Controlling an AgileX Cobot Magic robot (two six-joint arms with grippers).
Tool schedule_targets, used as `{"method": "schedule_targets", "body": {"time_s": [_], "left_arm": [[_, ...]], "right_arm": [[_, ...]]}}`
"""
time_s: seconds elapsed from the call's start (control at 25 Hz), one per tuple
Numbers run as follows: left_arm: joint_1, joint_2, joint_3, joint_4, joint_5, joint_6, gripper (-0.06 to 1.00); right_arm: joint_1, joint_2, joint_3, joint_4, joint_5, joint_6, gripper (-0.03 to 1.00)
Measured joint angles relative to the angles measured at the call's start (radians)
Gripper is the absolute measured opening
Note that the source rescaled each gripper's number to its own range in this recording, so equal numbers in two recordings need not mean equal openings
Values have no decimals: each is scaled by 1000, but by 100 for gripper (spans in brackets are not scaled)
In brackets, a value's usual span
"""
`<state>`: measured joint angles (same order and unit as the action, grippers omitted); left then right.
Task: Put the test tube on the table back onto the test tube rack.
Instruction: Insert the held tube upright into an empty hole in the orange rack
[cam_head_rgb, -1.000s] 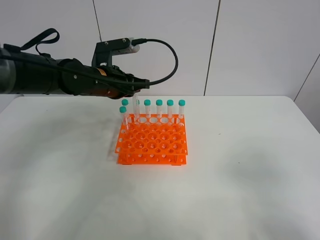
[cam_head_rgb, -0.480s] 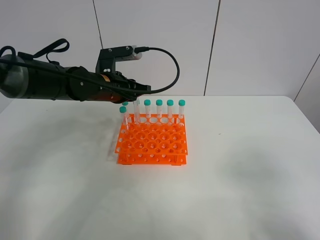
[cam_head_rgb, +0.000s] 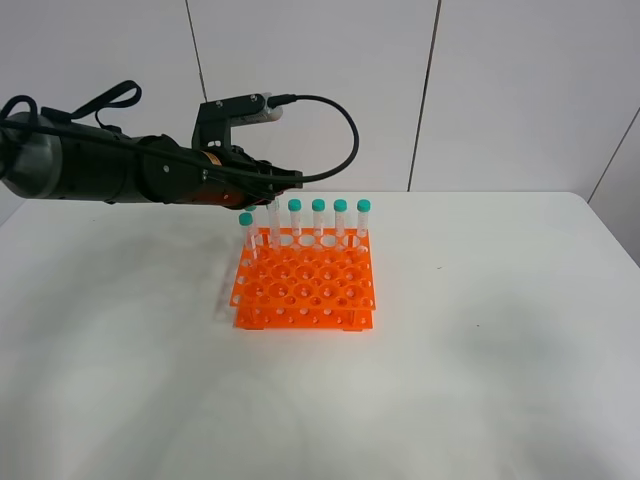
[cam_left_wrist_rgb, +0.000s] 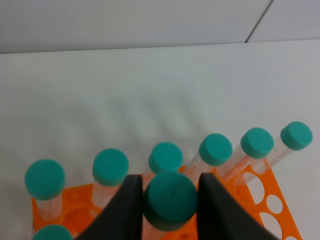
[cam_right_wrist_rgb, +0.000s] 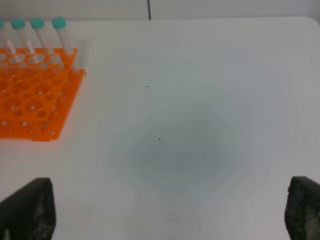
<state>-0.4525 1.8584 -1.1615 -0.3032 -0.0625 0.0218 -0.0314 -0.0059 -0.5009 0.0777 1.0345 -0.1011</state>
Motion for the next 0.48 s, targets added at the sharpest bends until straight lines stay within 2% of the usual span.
{"method": "schedule_targets", "body": {"time_s": [0.48], "left_arm": [[5,0,0,-6,-1,0,1]], "right_arm": [[0,0,0,0,0,0,100]]}}
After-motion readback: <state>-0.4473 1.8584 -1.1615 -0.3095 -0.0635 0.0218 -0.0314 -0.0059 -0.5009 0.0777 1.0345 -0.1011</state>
